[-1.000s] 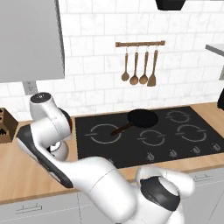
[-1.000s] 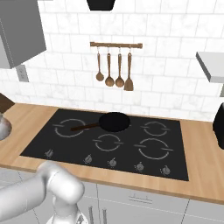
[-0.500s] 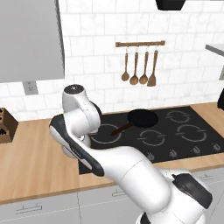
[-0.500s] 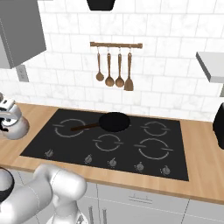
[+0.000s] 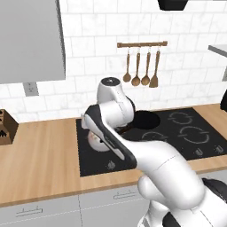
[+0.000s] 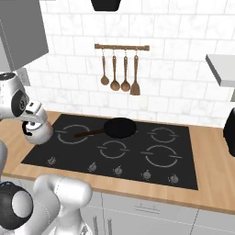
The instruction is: Pick the kettle from the counter and place it on a stove burner. Then turn the burner on.
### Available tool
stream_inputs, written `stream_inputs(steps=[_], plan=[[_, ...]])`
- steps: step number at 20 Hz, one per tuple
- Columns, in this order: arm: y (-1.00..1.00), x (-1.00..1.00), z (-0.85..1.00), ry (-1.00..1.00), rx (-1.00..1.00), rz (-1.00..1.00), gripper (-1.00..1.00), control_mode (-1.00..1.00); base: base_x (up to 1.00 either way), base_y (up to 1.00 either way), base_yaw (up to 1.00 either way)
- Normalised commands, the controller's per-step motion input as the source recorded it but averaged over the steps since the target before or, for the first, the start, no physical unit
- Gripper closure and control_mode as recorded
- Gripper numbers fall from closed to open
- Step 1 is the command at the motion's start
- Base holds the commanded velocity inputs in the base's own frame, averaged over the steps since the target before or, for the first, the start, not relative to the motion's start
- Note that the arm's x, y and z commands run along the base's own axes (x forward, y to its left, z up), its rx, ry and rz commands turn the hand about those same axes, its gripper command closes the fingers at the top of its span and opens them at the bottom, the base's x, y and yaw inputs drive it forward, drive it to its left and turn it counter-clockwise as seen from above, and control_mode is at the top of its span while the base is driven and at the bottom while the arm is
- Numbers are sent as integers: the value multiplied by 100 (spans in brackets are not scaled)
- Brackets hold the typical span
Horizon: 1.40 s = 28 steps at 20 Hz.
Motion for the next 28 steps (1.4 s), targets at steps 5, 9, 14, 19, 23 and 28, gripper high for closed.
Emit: stream_inputs(steps=[5, 9, 14, 19, 23, 28], plan=[[-90, 49, 21, 2, 0, -8, 100, -100, 0, 0, 0], [-100, 45, 32, 11, 0, -16, 100, -100, 0, 0, 0], [-98, 34, 10, 3, 0, -14, 100, -100, 0, 0, 0], [-87, 21, 0, 0, -1, -12, 100, -100, 0, 0, 0], [-92, 19, 0, 0, -1, -13, 100, -100, 0, 0, 0], [-96, 24, 0, 0, 0, -13, 100, -100, 0, 0, 0]])
